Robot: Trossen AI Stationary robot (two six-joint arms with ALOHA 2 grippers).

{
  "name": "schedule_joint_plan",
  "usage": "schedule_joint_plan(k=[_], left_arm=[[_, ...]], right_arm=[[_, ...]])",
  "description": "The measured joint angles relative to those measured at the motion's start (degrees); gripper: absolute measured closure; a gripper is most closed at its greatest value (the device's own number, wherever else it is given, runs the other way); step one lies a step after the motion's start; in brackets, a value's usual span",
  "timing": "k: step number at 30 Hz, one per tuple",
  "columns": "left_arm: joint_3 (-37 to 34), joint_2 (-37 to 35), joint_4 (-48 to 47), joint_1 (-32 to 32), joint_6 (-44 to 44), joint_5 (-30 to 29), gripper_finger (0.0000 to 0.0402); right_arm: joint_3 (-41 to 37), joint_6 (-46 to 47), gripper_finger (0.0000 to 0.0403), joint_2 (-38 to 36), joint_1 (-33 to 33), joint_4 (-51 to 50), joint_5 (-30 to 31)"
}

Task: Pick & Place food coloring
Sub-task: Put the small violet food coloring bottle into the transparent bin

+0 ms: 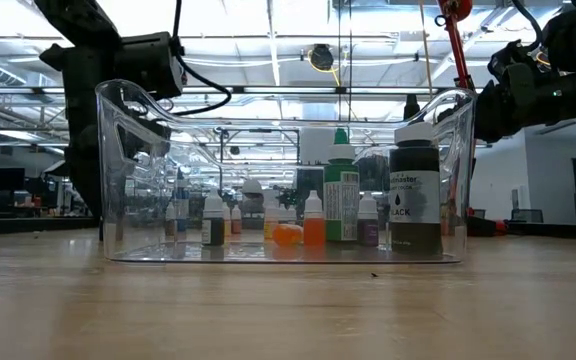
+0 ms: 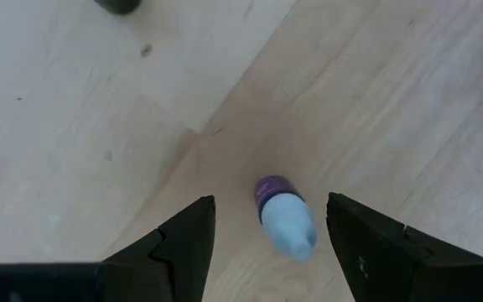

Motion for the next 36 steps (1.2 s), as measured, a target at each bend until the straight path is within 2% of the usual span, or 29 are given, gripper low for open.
schedule_joint_plan(k=[11, 15, 22, 26, 31, 36], left_arm=[[0.0, 0.0, 0.4, 0.0, 1.1, -1.3, 0.018], [0.0, 0.0, 0.3, 0.0, 0.1, -1.3, 0.0222], [0.0, 0.0, 0.4, 0.0, 1.6, -1.4, 0.0331], [0.0, -0.9, 0.7, -0.3, 6.0, -1.4, 0.0338], [5.7, -5.0, -3.1, -3.8, 9.3, -4.5, 0.0338], [18.1, -7.2, -9.1, -10.4, 12.4, -10.8, 0.0338]], right_arm=[[0.0, 0.0, 0.0232, 0.0, 0.0, 0.1, 0.0], [0.0, 0.0, 0.0232, 0.0, 0.0, 0.1, 0.0], [0.0, 0.0, 0.0232, 0.0, 0.0, 0.1, 0.0], [0.0, 0.0, 0.0232, 0.0, 0.0, 0.1, 0.0], [0.0, 0.0, 0.0232, 0.0, 0.0, 0.1, 0.0], [0.0, 0.0, 0.0232, 0.0, 0.0, 0.2, 0.0]])
